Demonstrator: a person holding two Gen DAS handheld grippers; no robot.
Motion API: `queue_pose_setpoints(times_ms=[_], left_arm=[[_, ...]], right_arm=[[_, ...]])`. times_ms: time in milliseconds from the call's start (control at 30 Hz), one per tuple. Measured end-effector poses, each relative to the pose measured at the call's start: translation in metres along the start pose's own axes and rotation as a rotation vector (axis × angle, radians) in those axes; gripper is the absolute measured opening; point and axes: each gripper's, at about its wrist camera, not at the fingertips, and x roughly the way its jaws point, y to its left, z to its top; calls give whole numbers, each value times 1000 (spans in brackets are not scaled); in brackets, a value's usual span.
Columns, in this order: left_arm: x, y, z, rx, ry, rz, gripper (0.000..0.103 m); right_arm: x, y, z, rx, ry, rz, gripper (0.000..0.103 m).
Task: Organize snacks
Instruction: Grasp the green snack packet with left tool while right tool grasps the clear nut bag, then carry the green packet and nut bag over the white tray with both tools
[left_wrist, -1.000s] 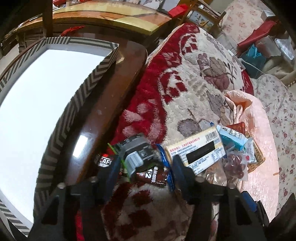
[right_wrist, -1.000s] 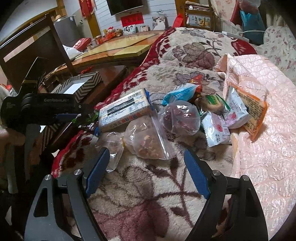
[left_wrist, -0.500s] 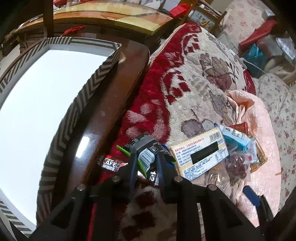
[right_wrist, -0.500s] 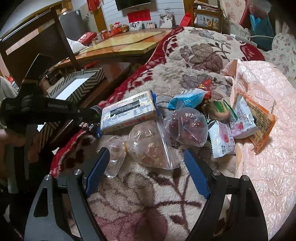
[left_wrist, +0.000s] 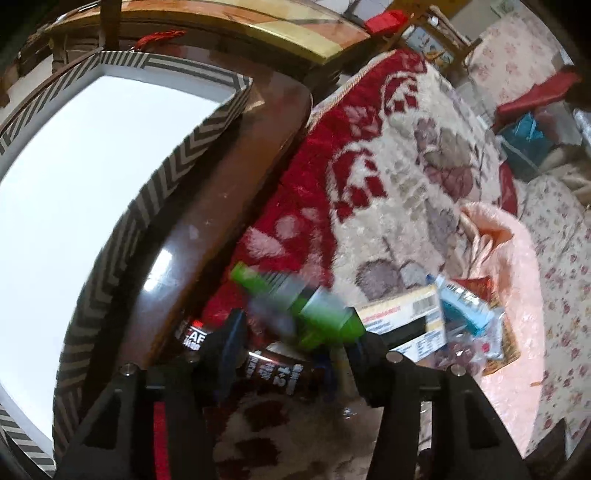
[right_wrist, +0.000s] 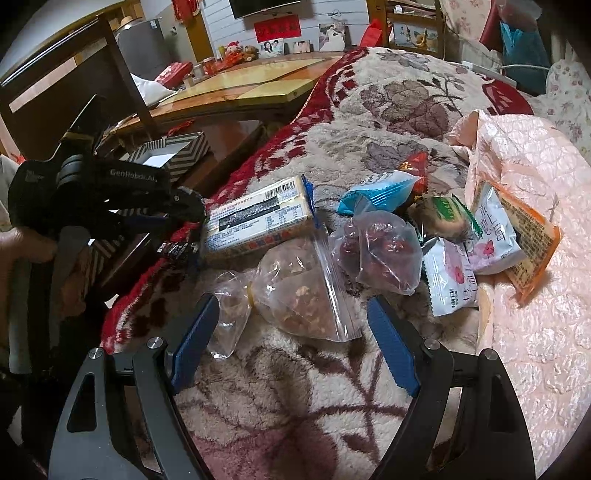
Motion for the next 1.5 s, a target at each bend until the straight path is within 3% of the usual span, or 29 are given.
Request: queue_pose_setpoints(times_ms=[167,367,433,500,567,633,933,1067,1200,1500], left_arm=[[-5,4,4,-29,-18,-11,66],[11,-1,2,-13,29,10,66],[14,-6,0,11,34,20,60],[15,-10,-3,38,32,11,45],[14,-13,-4,61,20,17,43],[13,-13,-5,68,16,16,33],[12,-4,-4,50,18,-3,30],[5,-3,-8,56,6,-15,29],[-8,2,-11,51,-10,-32,28],[-51,5,-15,92,-79,-36,28]], right_arm=[[0,-5,1,16,-4,2,83],[4,-5,0,16,5,8,83],[5,-5,0,11,9,6,83],[8,-4,0,9,16,11,83],[10,-1,1,-11,15,32,83],[16,5,5,-58,11,33,83],[56,19,11,-118,115,83,82],[51,14,5,-75,112,131,54],[39,23,2,-139,112,120,40],[11,39,7,-157,73,158,37]])
